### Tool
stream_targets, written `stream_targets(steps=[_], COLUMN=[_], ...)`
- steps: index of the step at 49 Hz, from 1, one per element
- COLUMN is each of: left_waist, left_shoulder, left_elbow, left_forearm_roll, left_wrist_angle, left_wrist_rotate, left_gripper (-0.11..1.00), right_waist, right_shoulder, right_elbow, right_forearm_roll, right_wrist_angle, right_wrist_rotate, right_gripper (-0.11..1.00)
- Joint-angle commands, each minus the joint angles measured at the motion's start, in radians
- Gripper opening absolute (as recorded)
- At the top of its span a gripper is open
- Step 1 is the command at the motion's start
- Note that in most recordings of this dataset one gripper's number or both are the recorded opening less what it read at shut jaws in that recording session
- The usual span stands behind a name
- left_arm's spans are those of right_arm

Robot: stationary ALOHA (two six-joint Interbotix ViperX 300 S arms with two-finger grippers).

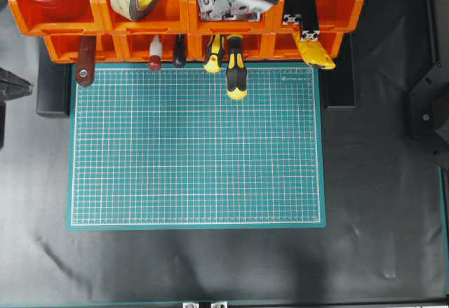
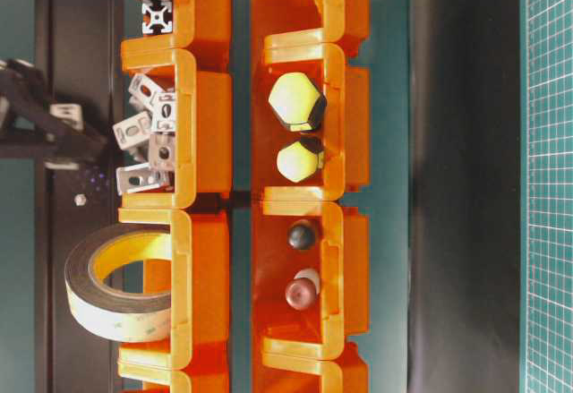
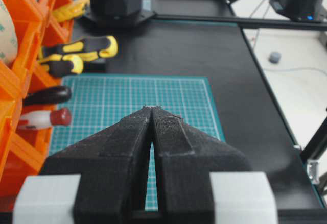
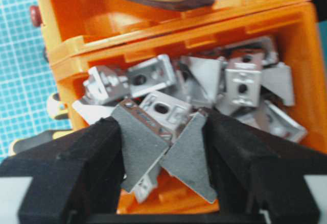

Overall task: Pick corner brachets from container rack with right arm.
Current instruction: 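Lift the bracket out and swing the right arm over the mat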

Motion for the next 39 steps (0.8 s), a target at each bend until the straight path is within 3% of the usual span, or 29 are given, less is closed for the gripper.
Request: stream_targets(steps=[1, 19, 30, 39], left_waist=[-0.002, -0.002, -0.002, -0.002], left_shoulder=[0.006, 0.003, -0.015, -0.026], left_elbow=[-0.017, -0.018, -0.023, -0.023], left_forearm_roll=[0.005, 0.005, 0.005, 0.005], left_wrist_angle=[-0.011, -0.011, -0.005, 0.002], left_wrist_rotate=[-0.003, -0.003, 0.0, 0.002], left_gripper=[0.0, 0.0, 0.0, 0.0], right_waist=[0.012, 0.101, 0.262, 0.41], right_shoulder=[-0.035, -0.104, -0.189, -0.233], right_elbow=[-0.041, -0.055, -0.015, 0.075], right_forearm_roll=[-0.012, -0.015, -0.044, -0.078], right_wrist_angle=[0.017, 0.037, 0.046, 0.046], right_wrist_rotate=[0.003, 0.028, 0.084, 0.138], right_gripper=[0.41, 0.41, 0.41, 0.41])
